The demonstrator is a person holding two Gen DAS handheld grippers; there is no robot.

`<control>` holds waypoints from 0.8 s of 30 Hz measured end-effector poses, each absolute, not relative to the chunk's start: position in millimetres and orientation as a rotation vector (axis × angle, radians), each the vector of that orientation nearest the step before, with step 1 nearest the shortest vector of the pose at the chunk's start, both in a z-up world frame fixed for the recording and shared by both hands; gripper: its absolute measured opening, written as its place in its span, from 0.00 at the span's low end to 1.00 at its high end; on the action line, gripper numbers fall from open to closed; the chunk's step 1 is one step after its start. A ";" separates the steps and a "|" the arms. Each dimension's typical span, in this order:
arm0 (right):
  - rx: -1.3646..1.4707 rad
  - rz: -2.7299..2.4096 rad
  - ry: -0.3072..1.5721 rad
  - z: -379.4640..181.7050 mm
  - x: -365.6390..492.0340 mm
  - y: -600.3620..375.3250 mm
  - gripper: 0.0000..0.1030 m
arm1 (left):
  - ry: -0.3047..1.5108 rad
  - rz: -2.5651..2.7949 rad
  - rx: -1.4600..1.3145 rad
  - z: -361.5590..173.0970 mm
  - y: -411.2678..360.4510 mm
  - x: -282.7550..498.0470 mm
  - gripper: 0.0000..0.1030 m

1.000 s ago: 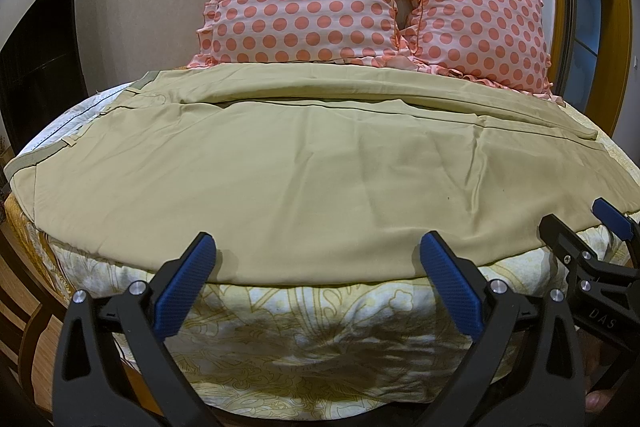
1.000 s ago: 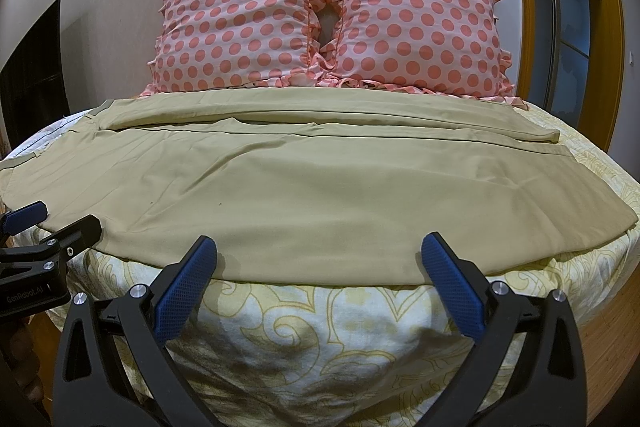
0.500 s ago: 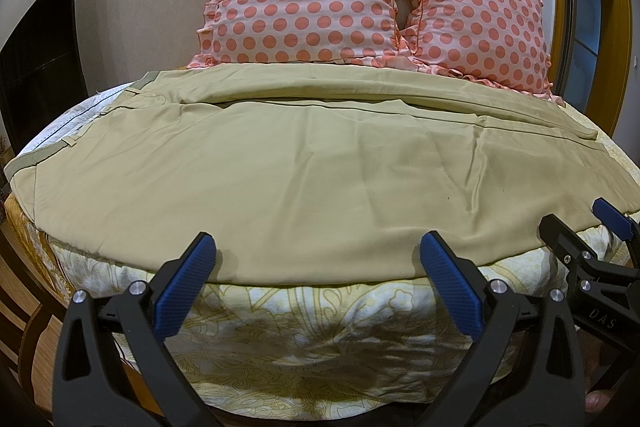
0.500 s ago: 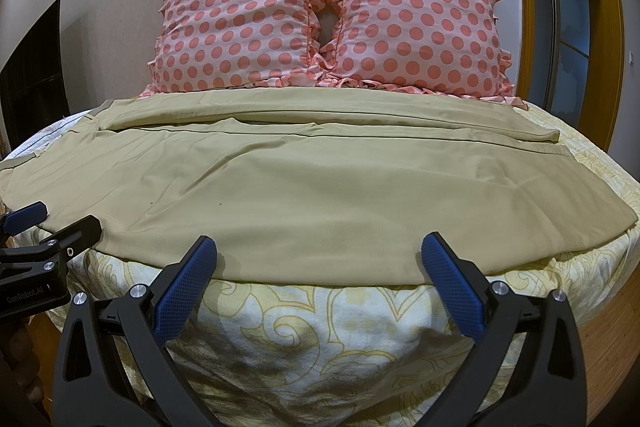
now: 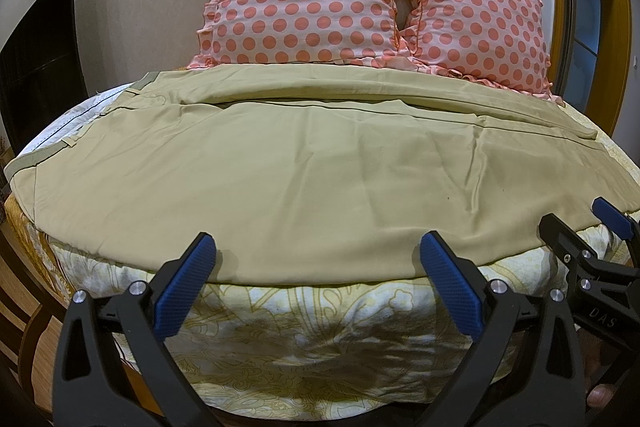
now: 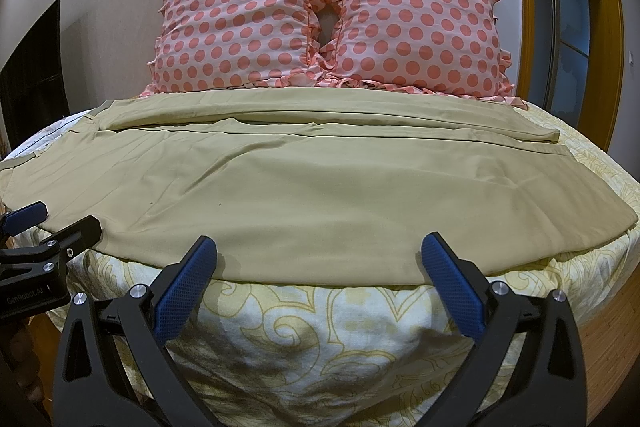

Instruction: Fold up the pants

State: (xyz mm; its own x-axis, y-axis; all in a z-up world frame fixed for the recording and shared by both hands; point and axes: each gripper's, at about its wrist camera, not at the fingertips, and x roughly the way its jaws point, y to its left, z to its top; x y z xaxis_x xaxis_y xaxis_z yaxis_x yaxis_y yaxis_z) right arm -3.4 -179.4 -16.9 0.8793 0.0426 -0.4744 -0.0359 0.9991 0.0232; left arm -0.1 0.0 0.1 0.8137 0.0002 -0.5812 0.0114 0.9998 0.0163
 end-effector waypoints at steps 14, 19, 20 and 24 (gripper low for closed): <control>-0.001 0.105 0.540 -13.8 6.6 -182.9 0.99 | 0.634 -0.029 0.032 0.9 -1.1 3.2 0.98; -0.024 0.086 0.587 -0.9 10.6 -192.1 0.99 | 0.656 -0.052 0.048 3.3 1.8 5.4 0.98; -0.021 0.081 0.580 2.4 10.3 -195.6 0.99 | 0.661 -0.051 0.056 4.5 2.5 5.4 0.98; 0.012 0.034 0.561 33.2 32.0 -223.1 0.99 | 0.615 -0.023 0.103 21.4 4.0 3.8 0.98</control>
State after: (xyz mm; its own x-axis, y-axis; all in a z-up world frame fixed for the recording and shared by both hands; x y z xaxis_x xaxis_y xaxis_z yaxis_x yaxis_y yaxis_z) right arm 32.0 -223.1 33.2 0.8460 0.0354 -0.5320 -0.0288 0.9994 0.0208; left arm 3.8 4.0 21.4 0.8167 0.0088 -0.5770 0.0526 0.9946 0.0896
